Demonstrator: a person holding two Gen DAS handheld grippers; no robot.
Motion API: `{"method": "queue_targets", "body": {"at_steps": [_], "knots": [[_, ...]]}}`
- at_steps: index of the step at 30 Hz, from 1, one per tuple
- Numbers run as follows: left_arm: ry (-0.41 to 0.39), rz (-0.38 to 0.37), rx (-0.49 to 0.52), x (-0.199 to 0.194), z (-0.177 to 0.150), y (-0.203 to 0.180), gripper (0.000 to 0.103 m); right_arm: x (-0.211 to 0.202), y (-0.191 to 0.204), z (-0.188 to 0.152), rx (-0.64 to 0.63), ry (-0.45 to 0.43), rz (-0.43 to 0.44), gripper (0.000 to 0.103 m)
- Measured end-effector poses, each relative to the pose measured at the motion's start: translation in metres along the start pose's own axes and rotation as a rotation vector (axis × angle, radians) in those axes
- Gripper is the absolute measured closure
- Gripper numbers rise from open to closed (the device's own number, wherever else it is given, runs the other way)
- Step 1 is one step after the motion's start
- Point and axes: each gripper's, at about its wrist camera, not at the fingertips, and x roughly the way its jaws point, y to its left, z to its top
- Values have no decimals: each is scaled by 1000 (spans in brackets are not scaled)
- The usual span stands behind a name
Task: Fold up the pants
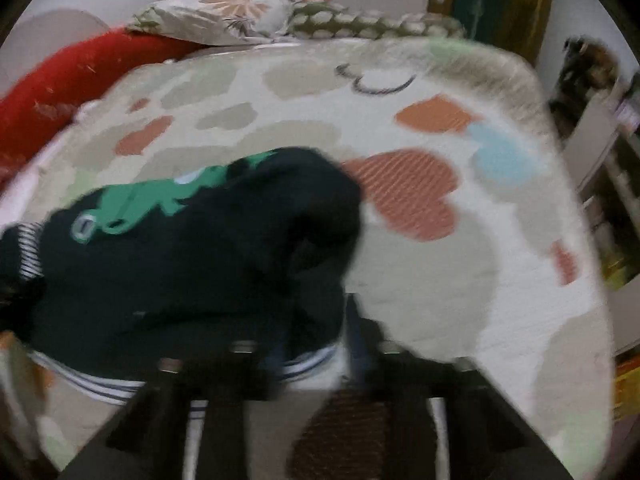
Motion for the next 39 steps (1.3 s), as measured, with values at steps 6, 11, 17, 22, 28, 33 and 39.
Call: {"method": "queue_targets", "body": {"at_steps": [6,11,17,22,28,33,39], "knots": [[-49,-61,-40,-31,6,10,101,-33,3,2,-12,-72,31,92],[-76,-75,-56,-42,22,13,101,-58,5,17,-1,-116,72,92],[-100,-102,-97,-56,34,23,101,-78,1,26,31,-126,113,92],[-119,-104,-106,-63,45,25,101,-91,0,24,39,-135,148,92],[-76,-42,-126,-26,108,35,101,-73,12,77,51,-133,160,92],[-81,63,-167,9,170,48,101,-29,20,141,114,-147,129,84],[-135,-14,-192,-10,182,67,83,-9,19,172,95,-153,53,63]]}}
